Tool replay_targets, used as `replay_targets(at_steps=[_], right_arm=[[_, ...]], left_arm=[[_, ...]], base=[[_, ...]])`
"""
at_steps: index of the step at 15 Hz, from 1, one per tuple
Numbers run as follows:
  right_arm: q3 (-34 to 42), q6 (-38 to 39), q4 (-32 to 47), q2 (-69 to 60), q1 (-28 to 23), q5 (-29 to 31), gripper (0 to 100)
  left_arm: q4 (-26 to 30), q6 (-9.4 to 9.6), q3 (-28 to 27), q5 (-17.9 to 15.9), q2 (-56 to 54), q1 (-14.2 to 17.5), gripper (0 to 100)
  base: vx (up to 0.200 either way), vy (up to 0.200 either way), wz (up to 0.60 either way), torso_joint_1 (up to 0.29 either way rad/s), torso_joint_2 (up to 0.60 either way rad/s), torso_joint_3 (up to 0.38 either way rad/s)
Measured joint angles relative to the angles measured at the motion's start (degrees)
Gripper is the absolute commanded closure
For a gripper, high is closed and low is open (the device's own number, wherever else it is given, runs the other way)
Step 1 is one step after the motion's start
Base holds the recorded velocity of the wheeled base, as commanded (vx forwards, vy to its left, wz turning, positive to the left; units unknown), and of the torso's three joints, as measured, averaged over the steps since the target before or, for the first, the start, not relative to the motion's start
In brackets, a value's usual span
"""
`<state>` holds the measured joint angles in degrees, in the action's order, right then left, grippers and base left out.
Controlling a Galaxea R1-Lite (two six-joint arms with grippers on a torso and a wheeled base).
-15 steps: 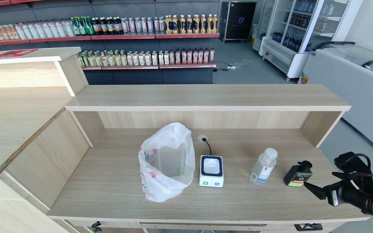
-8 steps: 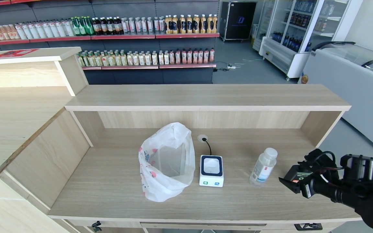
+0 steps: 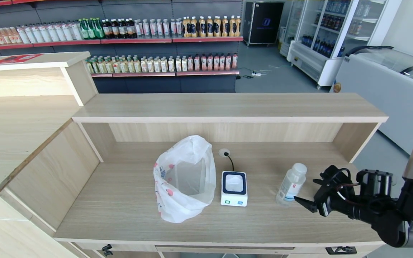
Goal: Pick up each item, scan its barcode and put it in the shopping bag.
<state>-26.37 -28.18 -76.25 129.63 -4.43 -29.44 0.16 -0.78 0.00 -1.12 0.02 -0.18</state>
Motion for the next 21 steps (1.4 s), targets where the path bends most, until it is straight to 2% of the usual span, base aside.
replay_targets(at_steps=[21], right_arm=[[-15.3,0.7,0.5,10.4,5.4,-3.0,0]], left_arm=[[0.0,0.0,0.0,0.0,0.0,0.0,0]], base=[[0.0,0.0,0.0,0.0,0.0,0.0]])
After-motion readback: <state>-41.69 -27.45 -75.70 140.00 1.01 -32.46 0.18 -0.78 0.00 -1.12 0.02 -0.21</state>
